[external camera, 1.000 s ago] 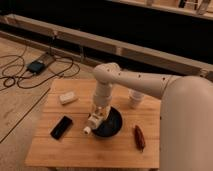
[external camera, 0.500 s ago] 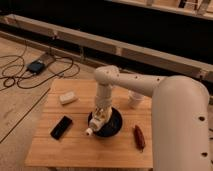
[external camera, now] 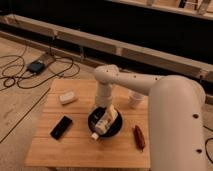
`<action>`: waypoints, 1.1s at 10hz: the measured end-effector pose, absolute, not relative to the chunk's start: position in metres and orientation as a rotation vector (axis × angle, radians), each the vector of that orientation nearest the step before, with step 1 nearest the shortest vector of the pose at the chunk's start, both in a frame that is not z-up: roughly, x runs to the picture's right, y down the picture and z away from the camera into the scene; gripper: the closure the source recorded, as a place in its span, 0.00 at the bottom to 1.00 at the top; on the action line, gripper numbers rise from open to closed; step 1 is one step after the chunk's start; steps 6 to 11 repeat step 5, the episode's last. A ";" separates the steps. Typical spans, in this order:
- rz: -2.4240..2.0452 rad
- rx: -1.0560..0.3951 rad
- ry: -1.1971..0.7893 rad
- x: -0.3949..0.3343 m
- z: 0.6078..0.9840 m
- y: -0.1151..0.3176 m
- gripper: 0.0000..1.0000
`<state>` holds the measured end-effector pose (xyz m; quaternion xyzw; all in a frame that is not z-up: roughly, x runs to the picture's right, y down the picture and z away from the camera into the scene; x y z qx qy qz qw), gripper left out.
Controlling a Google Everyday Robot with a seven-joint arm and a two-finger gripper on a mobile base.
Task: Place the bottle in the ceramic bowl
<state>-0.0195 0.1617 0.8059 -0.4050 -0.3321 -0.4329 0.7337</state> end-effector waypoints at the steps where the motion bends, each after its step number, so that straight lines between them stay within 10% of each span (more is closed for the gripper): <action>1: -0.939 -0.874 -0.742 -0.021 0.808 0.157 0.20; 11: -0.938 -0.867 -0.747 -0.022 0.808 0.156 0.20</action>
